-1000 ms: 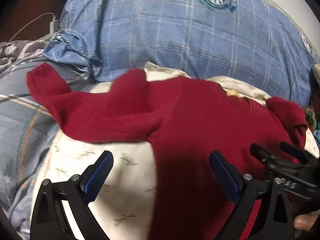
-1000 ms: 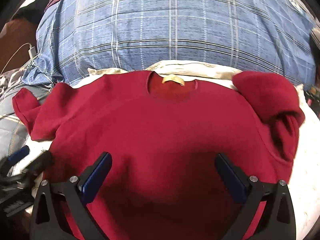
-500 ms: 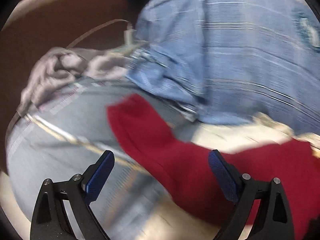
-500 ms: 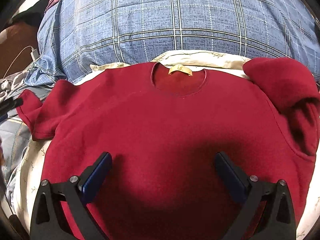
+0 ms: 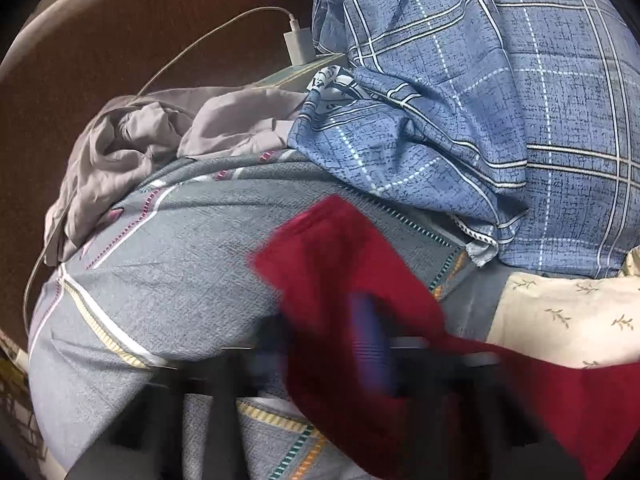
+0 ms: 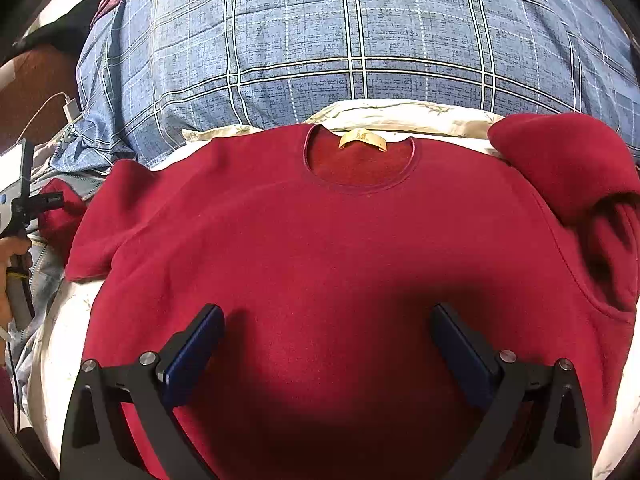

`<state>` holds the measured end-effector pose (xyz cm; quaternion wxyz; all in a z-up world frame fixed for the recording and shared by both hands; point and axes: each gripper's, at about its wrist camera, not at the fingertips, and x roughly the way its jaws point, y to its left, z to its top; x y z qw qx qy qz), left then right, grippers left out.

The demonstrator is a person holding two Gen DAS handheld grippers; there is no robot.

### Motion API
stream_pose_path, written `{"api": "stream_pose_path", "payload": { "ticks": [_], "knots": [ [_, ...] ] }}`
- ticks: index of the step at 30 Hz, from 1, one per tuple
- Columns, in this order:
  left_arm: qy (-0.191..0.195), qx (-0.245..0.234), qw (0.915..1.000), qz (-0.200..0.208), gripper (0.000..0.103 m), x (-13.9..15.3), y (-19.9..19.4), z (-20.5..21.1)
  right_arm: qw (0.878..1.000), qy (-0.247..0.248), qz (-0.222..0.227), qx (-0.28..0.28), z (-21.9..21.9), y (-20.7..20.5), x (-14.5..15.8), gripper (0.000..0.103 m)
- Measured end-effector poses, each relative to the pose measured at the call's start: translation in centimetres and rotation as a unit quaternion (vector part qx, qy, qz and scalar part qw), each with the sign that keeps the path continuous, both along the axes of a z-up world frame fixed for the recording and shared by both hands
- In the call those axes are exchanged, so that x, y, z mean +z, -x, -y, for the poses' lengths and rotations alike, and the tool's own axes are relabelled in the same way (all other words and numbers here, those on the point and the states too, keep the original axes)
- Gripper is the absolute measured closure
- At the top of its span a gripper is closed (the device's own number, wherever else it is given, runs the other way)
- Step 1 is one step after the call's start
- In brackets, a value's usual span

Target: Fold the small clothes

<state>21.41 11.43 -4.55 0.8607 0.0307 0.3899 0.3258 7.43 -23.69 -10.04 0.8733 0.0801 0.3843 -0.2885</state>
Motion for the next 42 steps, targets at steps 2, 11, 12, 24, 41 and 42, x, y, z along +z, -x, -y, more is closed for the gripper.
{"api": "stream_pose_path", "payload": {
  "ticks": [2,11,12,24,41,42],
  "knots": [
    [0.024,-0.003,0.9997,0.005,0.093,0.1,-0.3,0.2,1.000,0.002,-0.001,0.000,0.0,0.0,0.0,0.000],
    [0.150,-0.146,0.9724,0.102,0.094,7.0,2.4,8.3,1.000,0.008,-0.008,-0.001,-0.2,-0.2,-0.2,0.000],
    [0.152,-0.171,0.9672,0.110,0.094,7.9,2.7,10.1,1.000,0.006,-0.007,-0.001,-0.1,-0.1,-0.1,0.000],
    [0.181,-0.291,0.9358,0.080,0.094,6.6,3.5,20.7,1.000,0.000,0.002,0.002,0.1,0.0,-0.2,0.000],
    [0.295,-0.405,0.8652,-0.007,0.052,1.4,1.8,21.5,0.995,-0.045,0.043,-0.072,4.2,6.4,6.4,0.000],
    [0.287,-0.406,0.8676,0.010,0.045,2.4,2.6,20.5,0.994,-0.062,0.051,-0.071,4.5,6.2,6.4,0.000]
  ]
}}
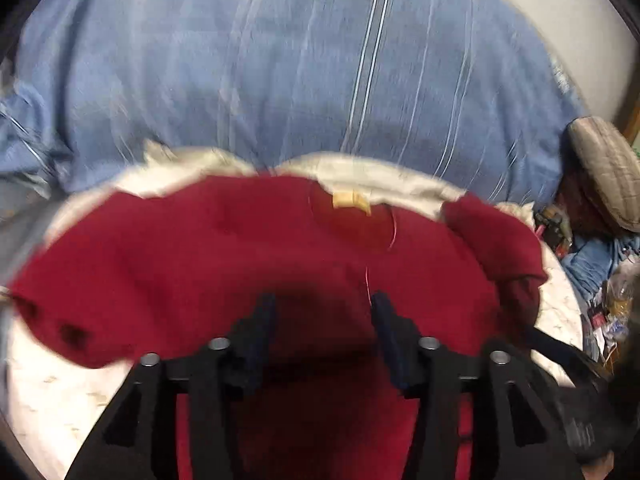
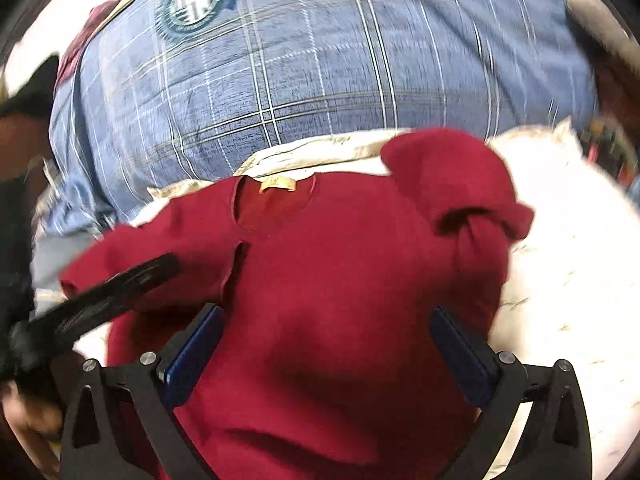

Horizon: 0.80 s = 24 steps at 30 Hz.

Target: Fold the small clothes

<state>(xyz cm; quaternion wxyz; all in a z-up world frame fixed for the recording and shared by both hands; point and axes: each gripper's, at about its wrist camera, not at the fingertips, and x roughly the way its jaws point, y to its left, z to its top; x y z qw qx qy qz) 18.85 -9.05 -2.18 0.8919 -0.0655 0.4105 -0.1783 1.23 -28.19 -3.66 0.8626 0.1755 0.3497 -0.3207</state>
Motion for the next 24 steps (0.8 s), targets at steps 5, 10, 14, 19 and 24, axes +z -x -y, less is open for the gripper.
{"api": "stream_pose_path", "payload": {
  "ticks": [5,10,14,19,24],
  "knots": [
    [-0.018,0.096,0.9906,0.096,0.031,3.4,3.0,-7.5,0.999,-0.025,0.011,0.046,0.0,-3.8,-0.4,0.001],
    [-0.010,0.201,0.9733,0.109,0.031,2.5,1.4,-14.5,0.995,-0.018,-0.051,0.089,-0.8,-9.4,-3.1,0.021],
    [0.004,0.224,0.9722,0.069,0.031,0.0,-1.6,-17.1,0.991,0.022,-0.107,0.071,-0.9,-11.8,-5.5,0.040],
    [-0.001,0.229,0.9717,0.059,0.031,-1.4,-1.8,-16.6,0.990,0.036,-0.085,0.109,-2.3,-12.2,-4.2,0.098],
    [0.020,0.239,0.9676,0.079,0.031,-1.1,-0.6,-16.8,0.992,0.079,-0.024,0.095,-1.9,-9.0,1.5,0.099]
  ]
}}
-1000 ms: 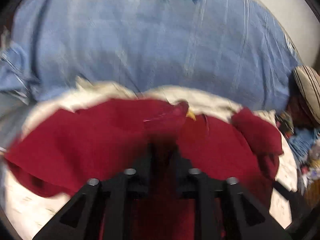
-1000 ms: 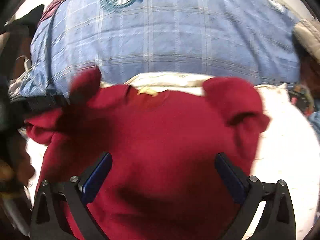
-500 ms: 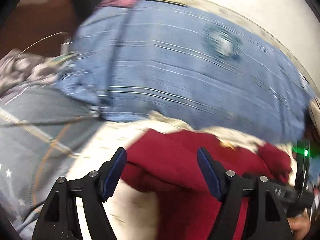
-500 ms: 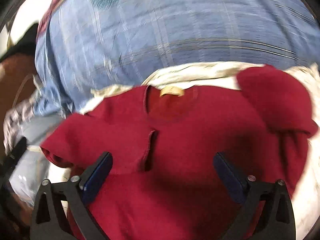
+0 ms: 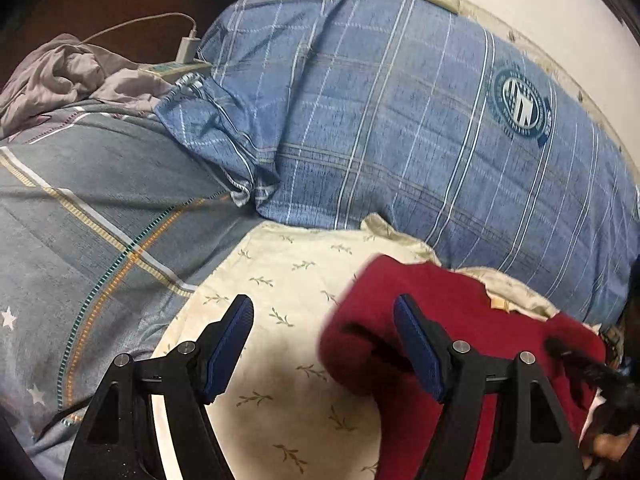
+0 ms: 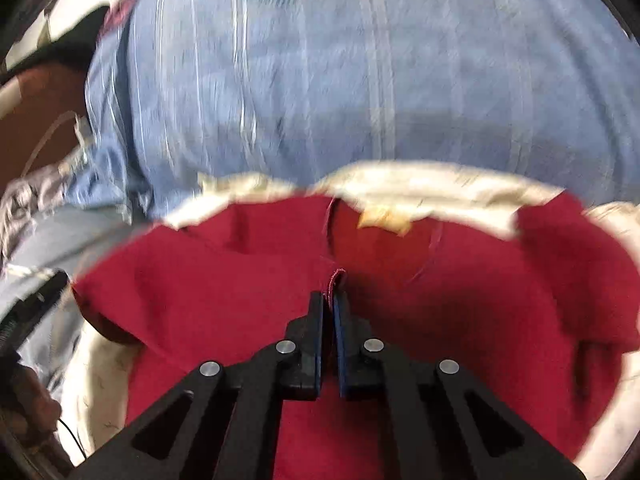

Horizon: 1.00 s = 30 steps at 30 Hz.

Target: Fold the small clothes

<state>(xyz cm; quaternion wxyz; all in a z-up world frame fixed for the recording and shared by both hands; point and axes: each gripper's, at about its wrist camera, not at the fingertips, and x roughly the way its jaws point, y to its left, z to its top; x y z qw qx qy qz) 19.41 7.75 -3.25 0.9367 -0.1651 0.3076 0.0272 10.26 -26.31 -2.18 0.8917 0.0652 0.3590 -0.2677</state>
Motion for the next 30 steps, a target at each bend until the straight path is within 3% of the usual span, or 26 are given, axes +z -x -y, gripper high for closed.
{"api": "stream_pose_path", "payload": {
  "ticks": [5,9,12,13,15,16,19,20,22,25,27,30],
  "knots": [
    [-0.004,-0.012,0.9999,-0.009,0.031,-0.5,1.3,0.7,0.996,0.063,0.004,-0.068,3.1,2.5,3.7,0.099],
    [-0.031,-0.040,0.9985,-0.022,0.031,-1.1,1.2,2.7,0.987,0.092,-0.046,-0.122,5.7,3.2,2.8,0.099],
    [-0.056,-0.051,0.9964,-0.037,0.031,-1.8,0.6,4.1,0.983,0.076,-0.092,-0.141,7.4,2.8,0.3,0.097],
    [-0.062,-0.055,0.9956,-0.044,0.031,-2.0,0.4,4.4,0.983,0.063,-0.100,-0.143,7.6,2.8,-0.1,0.093],
    [-0.079,-0.056,0.9935,-0.060,0.031,-2.5,-0.1,4.8,0.983,0.059,-0.093,-0.148,7.0,3.0,0.4,0.090],
    [-0.094,-0.050,0.9916,-0.072,0.031,-2.9,-0.4,5.0,0.985,0.061,-0.072,-0.142,6.2,3.1,1.1,0.083],
    [-0.111,-0.045,0.9884,-0.094,0.031,-3.5,-1.1,5.5,0.997,0.045,-0.009,-0.061,2.9,2.3,3.1,0.042],
    [-0.112,-0.046,0.9875,-0.101,0.031,-3.7,-1.4,5.6,0.999,0.034,-0.009,-0.011,1.5,1.0,3.1,0.035],
    [-0.116,-0.048,0.9866,-0.104,0.031,-3.9,-1.6,5.9,0.997,0.025,-0.008,0.079,-1.0,-2.4,1.9,0.037],
    [-0.127,-0.051,0.9850,-0.106,0.031,-4.2,-1.8,6.4,0.983,0.055,-0.063,0.162,-4.2,-8.0,-1.3,0.037],
    [-0.128,-0.051,0.9846,-0.107,0.031,-4.4,-2.0,6.5,0.975,0.072,-0.092,0.189,-4.9,-10.3,-3.2,0.037],
    [-0.117,-0.049,0.9856,-0.111,0.031,-4.7,-2.5,6.1,0.966,0.048,-0.133,0.215,-4.6,-13.1,-5.9,0.037]
  ]
}}
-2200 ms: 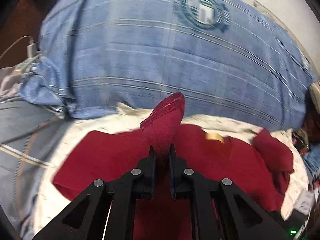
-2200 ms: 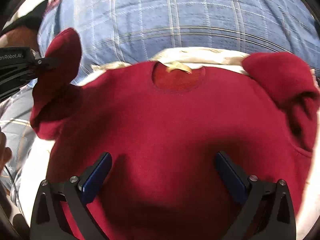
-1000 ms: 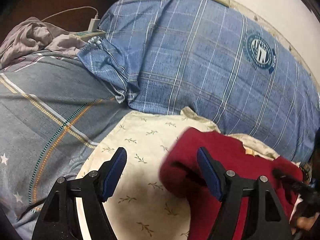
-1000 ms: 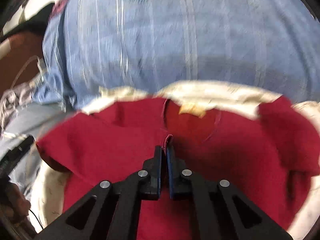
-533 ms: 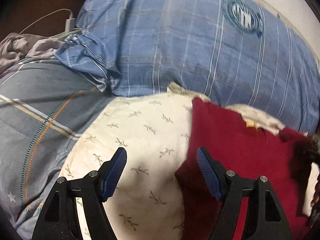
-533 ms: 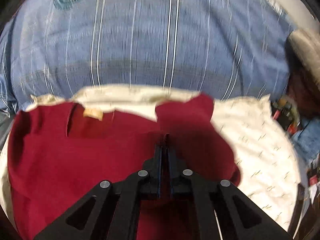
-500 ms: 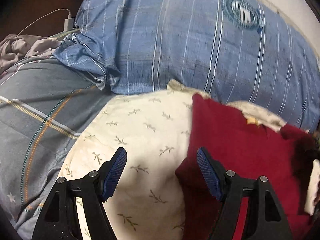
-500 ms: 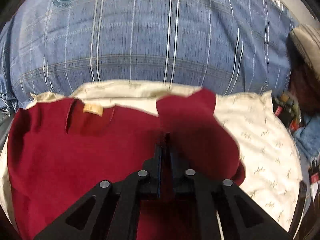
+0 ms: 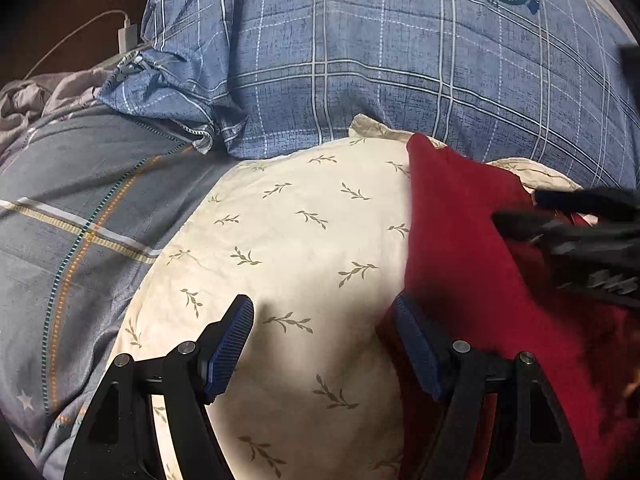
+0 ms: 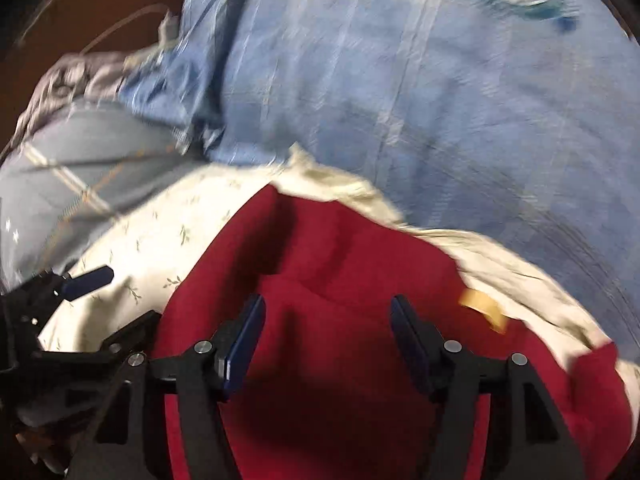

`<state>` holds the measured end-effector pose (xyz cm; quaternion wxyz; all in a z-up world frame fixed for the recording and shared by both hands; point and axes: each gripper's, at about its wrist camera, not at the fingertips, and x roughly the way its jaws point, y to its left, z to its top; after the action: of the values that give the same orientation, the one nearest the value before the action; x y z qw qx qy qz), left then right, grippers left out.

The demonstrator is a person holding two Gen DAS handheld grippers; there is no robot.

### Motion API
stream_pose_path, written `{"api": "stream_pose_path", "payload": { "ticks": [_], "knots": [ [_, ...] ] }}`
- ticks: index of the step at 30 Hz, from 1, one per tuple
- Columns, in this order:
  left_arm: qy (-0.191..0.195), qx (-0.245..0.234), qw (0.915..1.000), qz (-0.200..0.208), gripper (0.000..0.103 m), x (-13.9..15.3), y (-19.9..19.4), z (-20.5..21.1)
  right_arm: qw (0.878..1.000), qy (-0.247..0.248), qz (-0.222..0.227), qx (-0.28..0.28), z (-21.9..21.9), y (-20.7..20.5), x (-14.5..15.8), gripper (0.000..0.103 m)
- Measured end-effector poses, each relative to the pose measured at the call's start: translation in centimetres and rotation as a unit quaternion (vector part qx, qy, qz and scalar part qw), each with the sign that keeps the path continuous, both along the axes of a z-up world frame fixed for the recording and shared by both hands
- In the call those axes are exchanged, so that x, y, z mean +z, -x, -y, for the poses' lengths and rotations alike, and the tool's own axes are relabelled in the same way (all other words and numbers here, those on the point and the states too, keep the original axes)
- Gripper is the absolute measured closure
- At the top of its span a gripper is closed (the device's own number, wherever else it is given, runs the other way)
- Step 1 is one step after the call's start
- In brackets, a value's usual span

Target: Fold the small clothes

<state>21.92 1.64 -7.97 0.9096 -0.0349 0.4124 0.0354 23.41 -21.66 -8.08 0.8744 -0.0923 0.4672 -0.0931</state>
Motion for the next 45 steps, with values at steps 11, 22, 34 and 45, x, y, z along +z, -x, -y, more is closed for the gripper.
{"api": "stream_pose_path", "payload": {
  "ticks": [11,22,34,45],
  "knots": [
    [0.026,0.012,0.9995,-0.011,0.031,-0.7,-1.4,-0.9,0.998,0.011,0.002,-0.063,2.2,0.3,-0.7,0.100],
    [0.041,0.007,0.9990,0.014,0.031,0.1,-0.5,-1.4,0.989,-0.091,0.058,-0.102,2.5,5.5,2.0,0.064],
    [0.033,-0.009,0.9985,0.043,0.031,1.8,1.7,-0.4,0.984,-0.070,0.036,-0.162,3.3,10.0,0.2,0.063],
    [0.026,-0.048,0.9962,0.068,0.031,3.0,3.6,1.5,0.974,-0.037,0.086,-0.207,4.8,18.0,2.3,0.049]
  ]
}}
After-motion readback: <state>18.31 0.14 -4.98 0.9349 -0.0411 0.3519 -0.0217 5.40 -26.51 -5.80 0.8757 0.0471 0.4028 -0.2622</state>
